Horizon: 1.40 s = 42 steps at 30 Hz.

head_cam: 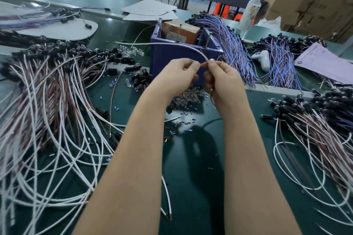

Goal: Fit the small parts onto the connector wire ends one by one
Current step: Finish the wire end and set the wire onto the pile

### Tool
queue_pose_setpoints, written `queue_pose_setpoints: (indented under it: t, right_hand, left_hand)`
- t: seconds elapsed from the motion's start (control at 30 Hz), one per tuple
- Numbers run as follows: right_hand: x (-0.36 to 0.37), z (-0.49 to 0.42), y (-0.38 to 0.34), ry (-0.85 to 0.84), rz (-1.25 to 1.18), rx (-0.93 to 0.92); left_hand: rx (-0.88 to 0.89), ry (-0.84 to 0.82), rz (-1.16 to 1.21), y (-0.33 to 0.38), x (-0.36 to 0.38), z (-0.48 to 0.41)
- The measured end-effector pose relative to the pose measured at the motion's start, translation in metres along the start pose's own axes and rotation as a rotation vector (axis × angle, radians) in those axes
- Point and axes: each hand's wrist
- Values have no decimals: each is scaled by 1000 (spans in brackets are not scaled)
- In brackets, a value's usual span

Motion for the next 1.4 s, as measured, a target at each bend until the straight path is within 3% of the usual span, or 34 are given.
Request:
queue_pose_setpoints:
  t: [0.2,0.47,0.57,0.67,0.73,0.8,0.93,1.0,1.07,1.2,1.27,1.33,1.4]
  right_hand:
    - [5,4,0,-84,150,-8]
    - [7,5,-7,-29,308,-82]
    - [8,4,-7,140,503,-201]
    - [4,5,-9,266,507,-233]
    - [-1,6,-13,167,495,-171]
    - [-6,8,-18,-17,643,-64]
    - [-6,14,-20,-353,865,229]
    - [-6,17,-19,-439,884,334]
    - [-8,16,-19,-434,885,320]
    - [-7,3,-19,-33,475,2]
    - [3,0,-17,30,262,-77]
    - [12,-1,-11,99,254,-117]
    - [14,0,-5,194,336,-138]
  left_hand:
    - [71,79,351,-8,8,-1]
    - [232,176,481,-2,16,0]
    - [230,278,413,1,16,-2]
    - [183,372,578,3,12,-4]
    - [150,311,815,3,6,-2]
    - [151,229,976,3,1,-1]
    - [167,172,1061,3,-5,1]
    - [139,147,1035,3,-4,2]
    - [117,131,942,2,-2,2]
    - [39,21,597,2,2,2]
    - [3,-70,429,1,3,4]
    - [-25,-142,309,2,4,6]
    - [-64,-102,156,3,1,7]
Point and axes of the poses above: each hand's wrist, its own z-axis away from the middle knuckle, its own x-axis out of the palm, y = z × x, and after that the axes turned 9 degrees about -y, right-handed
